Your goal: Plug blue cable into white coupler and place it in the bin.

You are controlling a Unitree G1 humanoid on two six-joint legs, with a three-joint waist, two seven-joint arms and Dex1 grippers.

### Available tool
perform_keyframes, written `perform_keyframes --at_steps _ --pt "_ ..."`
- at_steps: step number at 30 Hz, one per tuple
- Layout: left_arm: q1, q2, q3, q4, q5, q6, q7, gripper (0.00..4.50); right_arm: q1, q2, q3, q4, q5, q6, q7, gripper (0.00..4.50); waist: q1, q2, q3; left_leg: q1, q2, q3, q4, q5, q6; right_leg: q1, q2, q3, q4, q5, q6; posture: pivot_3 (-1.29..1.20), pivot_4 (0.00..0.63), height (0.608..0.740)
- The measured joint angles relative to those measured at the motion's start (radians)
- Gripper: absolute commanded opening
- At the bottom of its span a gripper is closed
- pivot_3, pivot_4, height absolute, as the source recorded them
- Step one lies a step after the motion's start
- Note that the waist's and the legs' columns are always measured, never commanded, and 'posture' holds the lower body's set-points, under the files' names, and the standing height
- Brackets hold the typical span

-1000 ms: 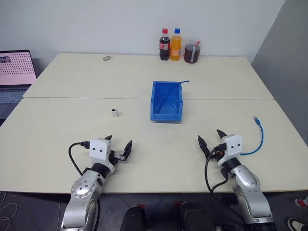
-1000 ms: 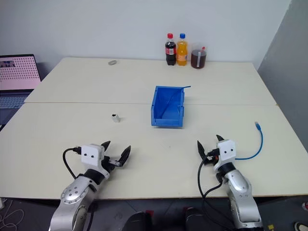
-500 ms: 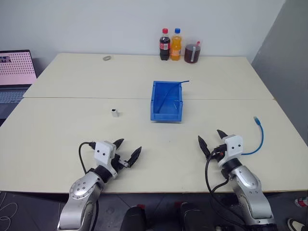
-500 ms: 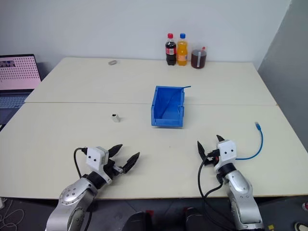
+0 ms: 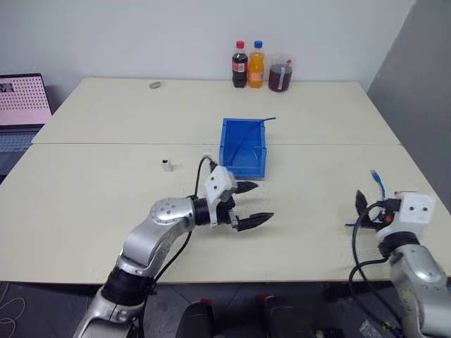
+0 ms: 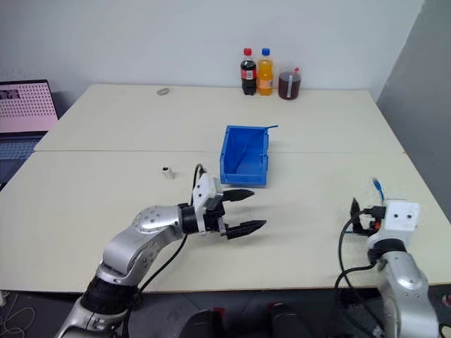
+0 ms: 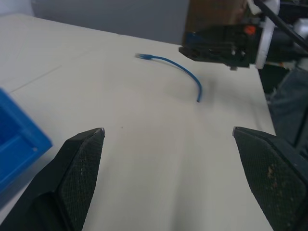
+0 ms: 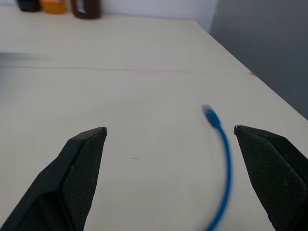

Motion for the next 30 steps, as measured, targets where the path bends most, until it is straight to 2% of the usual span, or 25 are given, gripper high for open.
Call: perform_keyframes --at_steps 3,7,11,15,16,17,21,30 --pt "-0.063 0.008 -0.059 0.014 0.019 -0.003 -0.06 4.48 -0.105 -0.084 -0.067 0.044 0.056 0.143 0.009 4.5 0.0 0.0 0.0 0.0 0.0 0.0 0.0 0.0 0.0 0.001 0.0 0.0 0.0 0.0 0.0 0.0 0.15 0.74" --pt "-0.097 -0.013 -0.088 0.068 0.049 -0.013 -0.079 4.48 -0.199 -0.184 -0.08 0.221 0.071 0.234 0.053 4.5 0.003 0.0 0.0 0.0 -0.001 0.0 0.0 0.0 0.0 0.0 0.0 0.0 -0.001 0.0 0.0 0.0 0.15 0.74" --pt "-0.097 -0.015 -0.096 0.083 0.059 -0.017 -0.099 4.48 -0.268 -0.247 -0.036 0.424 0.05 0.228 0.11 4.5 0.002 0.0 0.0 -0.001 -0.001 0.0 0.0 0.0 0.0 0.0 0.0 0.001 -0.001 0.0 0.0 0.0 0.15 0.74" --pt "-0.096 -0.014 -0.098 0.083 0.066 -0.026 -0.111 4.48 -0.328 -0.291 0.012 0.607 0.021 0.145 0.167 4.5 0.004 0.001 0.0 -0.001 -0.001 0.001 0.0 0.0 0.0 0.0 0.0 0.001 -0.001 -0.001 0.0 0.0 0.15 0.74" --pt "-0.095 -0.015 -0.098 0.083 0.068 -0.027 -0.114 4.5 -0.342 -0.3 0.021 0.643 0.016 0.125 0.181 4.12 0.004 0.001 0.0 -0.001 -0.001 0.001 0.0 0.0 0.0 0.0 0.0 0.001 -0.001 -0.001 0.001 0.0 0.15 0.74" --pt "-0.095 -0.015 -0.098 0.083 0.07 -0.027 -0.116 4.5 -0.355 -0.306 0.027 0.674 0.009 0.106 0.194 4.02 0.004 0.001 0.0 -0.001 -0.001 0.001 0.0 0.0 0.0 0.0 0.0 0.001 -0.001 -0.001 0.001 0.0 0.15 0.74" --pt "-0.092 -0.017 -0.098 0.083 0.073 -0.028 -0.118 4.5 -0.404 -0.314 0.035 0.783 0.005 0.041 0.225 2.83 0.004 0.001 0.0 -0.001 -0.001 0.001 0.0 0.0 0.0 0.0 0.0 0.001 -0.001 -0.001 0.001 0.0 0.15 0.74" --pt "-0.074 -0.017 -0.082 0.077 0.065 -0.007 -0.111 4.5 -0.454 -0.329 0.036 0.904 0.006 -0.023 0.269 0.61 0.005 0.001 0.0 -0.001 -0.001 0.0 0.0 0.0 0.0 0.0 0.0 0.001 -0.001 -0.001 0.001 0.0 0.15 0.74"
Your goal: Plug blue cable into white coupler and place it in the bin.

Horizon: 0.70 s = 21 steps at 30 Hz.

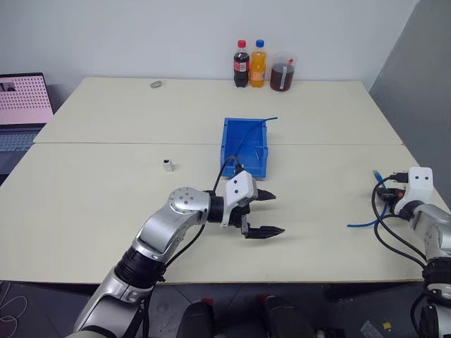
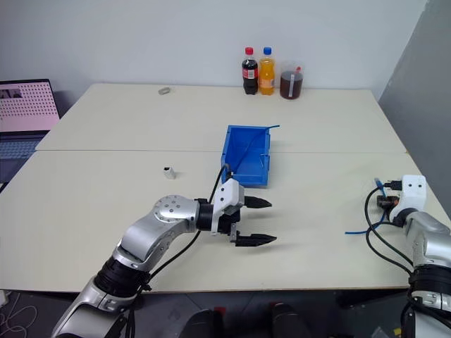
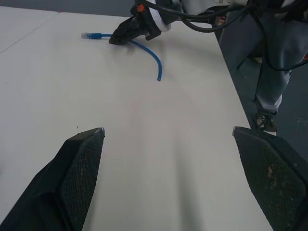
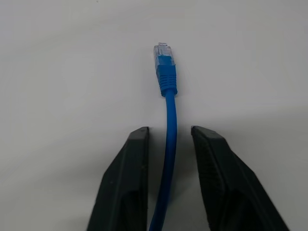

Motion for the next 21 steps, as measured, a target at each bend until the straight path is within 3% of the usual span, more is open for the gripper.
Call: perform_keyframes --at_steps 3,10,15,18,21 --pt "0.014 0.004 0.008 -0.007 -0.005 0.003 0.002 4.5 -0.009 -0.005 0.0 0.02 0.003 -0.01 0.021 0.02 0.0 0.0 0.0 0.0 0.0 0.0 0.0 0.0 0.0 0.0 0.0 0.0 0.0 0.0 0.0 0.0 0.15 0.74" --pt "0.103 0.031 0.069 -0.086 -0.074 0.081 0.018 4.5 -0.003 -0.068 0.054 -0.027 0.002 -0.026 0.142 0.02 -0.003 0.002 0.001 0.0 0.0 0.0 0.0 0.0 0.0 0.0 0.0 0.0 0.0 0.0 0.0 0.0 0.15 0.74" --pt "0.401 0.239 0.206 -0.192 -0.15 0.139 -0.016 4.5 0.142 -0.234 0.143 -0.399 0.012 -0.09 0.388 0.02 -0.015 0.005 0.001 0.001 0.002 -0.003 -0.002 0.0 0.0 0.0 0.0 -0.002 0.001 -0.003 -0.003 0.0 0.15 0.74" --pt "0.461 0.266 0.313 -0.181 -0.167 0.132 -0.001 4.5 0.164 -0.257 0.21 -0.627 0.053 -0.119 0.502 0.02 -0.015 0.003 0.002 0.001 0.002 -0.007 -0.001 0.0 0.0 0.001 0.0 -0.007 0.001 -0.003 -0.003 0.0 0.15 0.74" --pt "0.47 0.278 0.417 -0.138 -0.176 0.12 0.016 4.5 0.117 -0.214 0.369 -0.751 0.037 -0.142 0.546 0.02 -0.015 0.001 0.003 0.001 0.002 -0.009 0.001 0.0 0.0 0.002 0.0 -0.008 0.001 -0.004 -0.005 0.0 0.15 0.74"
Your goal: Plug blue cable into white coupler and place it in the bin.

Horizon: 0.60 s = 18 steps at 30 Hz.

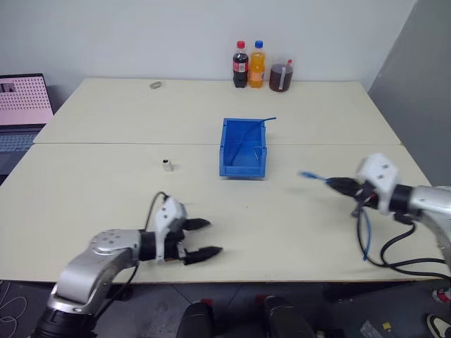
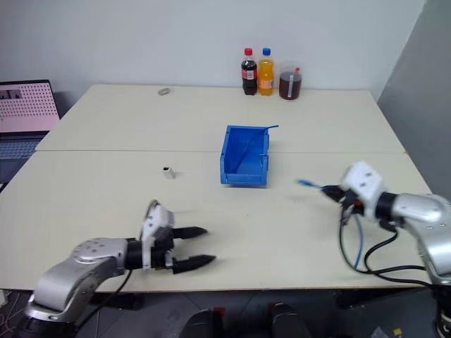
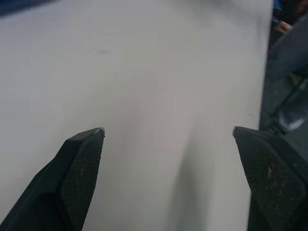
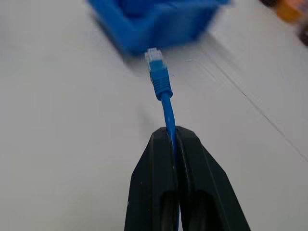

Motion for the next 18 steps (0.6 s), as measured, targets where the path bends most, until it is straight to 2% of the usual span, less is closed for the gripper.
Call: perform_keyframes --at_steps 4,8,12,18 --pt "0.014 0.025 0.043 0.045 0.002 -0.028 -0.01 4.5 -0.115 0.109 0.21 0.045 -0.107 -0.071 0.017 0.02 0.003 -0.004 0.001 0.0 -0.001 0.001 0.001 0.0 0.0 0.0 -0.002 0.002 0.0 0.0 0.0 0.0 0.15 0.74" --pt "0.025 0.072 0.061 0.105 0.018 -0.07 -0.031 4.5 -0.306 0.318 0.432 0.296 -0.267 -0.239 0.032 0.02 -0.012 -0.008 0.003 -0.001 0.0 0.001 0.0 0.0 0.0 -0.002 -0.001 0.0 0.001 0.002 0.001 0.0 0.15 0.74" --pt "0.028 0.09 0.064 0.155 0.047 -0.12 -0.045 4.5 -0.409 0.438 0.541 0.519 -0.356 -0.368 0.052 0.02 -0.001 -0.008 0.004 -0.004 0.001 -0.001 -0.001 0.0 -0.001 -0.003 -0.001 -0.005 0.001 0.002 -0.009 0.0 0.15 0.74" --pt "0.04 0.092 0.06 0.19 0.075 -0.184 -0.052 4.5 -0.451 0.507 0.552 0.664 -0.388 -0.45 0.063 1.42 0.018 -0.008 0.004 -0.007 0.001 -0.005 -0.001 -0.001 -0.003 -0.003 -0.002 -0.012 0.001 0.0 -0.013 0.0 0.15 0.74"
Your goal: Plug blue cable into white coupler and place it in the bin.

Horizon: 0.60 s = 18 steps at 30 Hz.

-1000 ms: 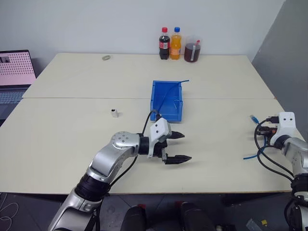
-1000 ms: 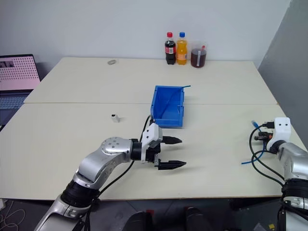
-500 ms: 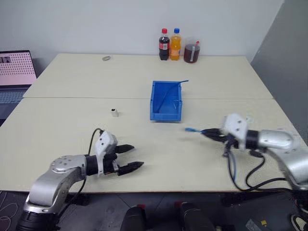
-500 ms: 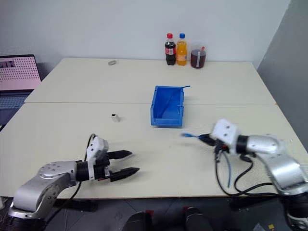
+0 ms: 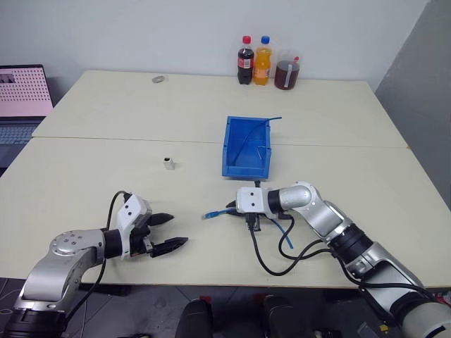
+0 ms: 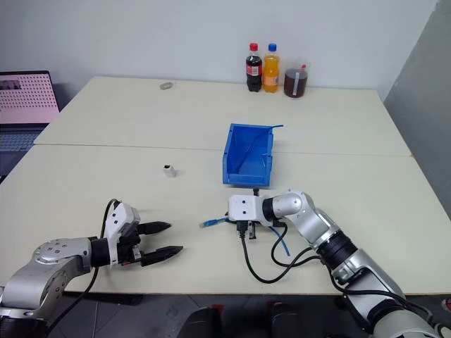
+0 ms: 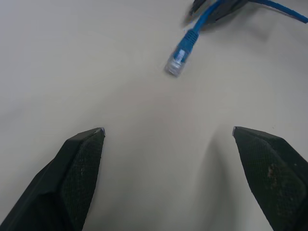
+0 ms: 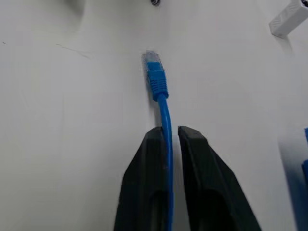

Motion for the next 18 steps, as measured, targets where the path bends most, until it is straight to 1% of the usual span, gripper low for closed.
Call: perform_keyframes --at_steps 6,9,10,12,15,17,18 --pt "-0.042 -0.002 -0.032 0.064 0.036 -0.064 -0.026 4.5 -0.001 0.001 -0.014 -0.008 0.008 0.014 0.041 2.97 0.001 0.001 0.0 0.0 0.0 -0.003 0.0 0.0 0.0 0.001 0.001 -0.004 0.002 0.0 0.0 0.0 0.15 0.74" --pt "-0.077 -0.009 -0.061 0.094 0.06 -0.093 -0.039 4.5 0.015 -0.001 -0.058 -0.075 0.053 0.091 0.061 3.68 0.006 0.001 0.0 0.0 0.0 -0.004 0.002 0.0 0.0 0.002 0.001 -0.004 0.004 0.0 0.0 0.0 0.15 0.74" --pt "-0.097 -0.017 -0.075 0.102 0.071 -0.1 -0.04 4.5 0.031 -0.004 -0.079 -0.112 0.082 0.141 0.067 4.0 0.01 0.001 0.0 0.0 0.0 -0.004 0.002 0.0 0.0 0.002 0.001 -0.005 0.004 0.0 0.0 0.0 0.15 0.74" --pt "-0.125 -0.034 -0.098 0.118 0.089 -0.113 -0.039 4.5 0.052 -0.013 -0.108 -0.177 0.121 0.229 0.076 4.46 0.018 0.001 0.0 0.0 -0.001 -0.004 0.003 0.0 0.0 0.002 0.0 -0.004 0.006 0.0 0.0 0.0 0.15 0.74" --pt "-0.193 -0.084 -0.154 0.151 0.129 -0.117 -0.03 4.5 0.139 -0.052 -0.184 -0.364 0.205 0.414 0.065 4.46 0.038 0.002 -0.001 0.0 -0.001 -0.005 0.004 0.0 0.0 0.002 0.0 -0.005 0.007 0.0 0.0 0.0 0.15 0.74" --pt "-0.229 -0.117 -0.184 0.173 0.153 -0.123 -0.014 4.5 0.201 -0.081 -0.229 -0.485 0.241 0.514 0.037 4.46 0.042 0.003 -0.002 0.0 -0.002 -0.005 0.004 0.0 0.0 0.002 0.0 -0.005 0.007 0.0 0.0 0.0 0.15 0.74" --pt "-0.233 -0.123 -0.188 0.177 0.158 -0.126 -0.011 4.5 0.215 -0.085 -0.237 -0.507 0.245 0.53 0.031 4.46 0.043 0.004 -0.003 0.0 -0.002 -0.005 0.004 0.0 0.0 0.002 0.0 -0.005 0.007 0.0 0.0 0.0 0.15 0.74"
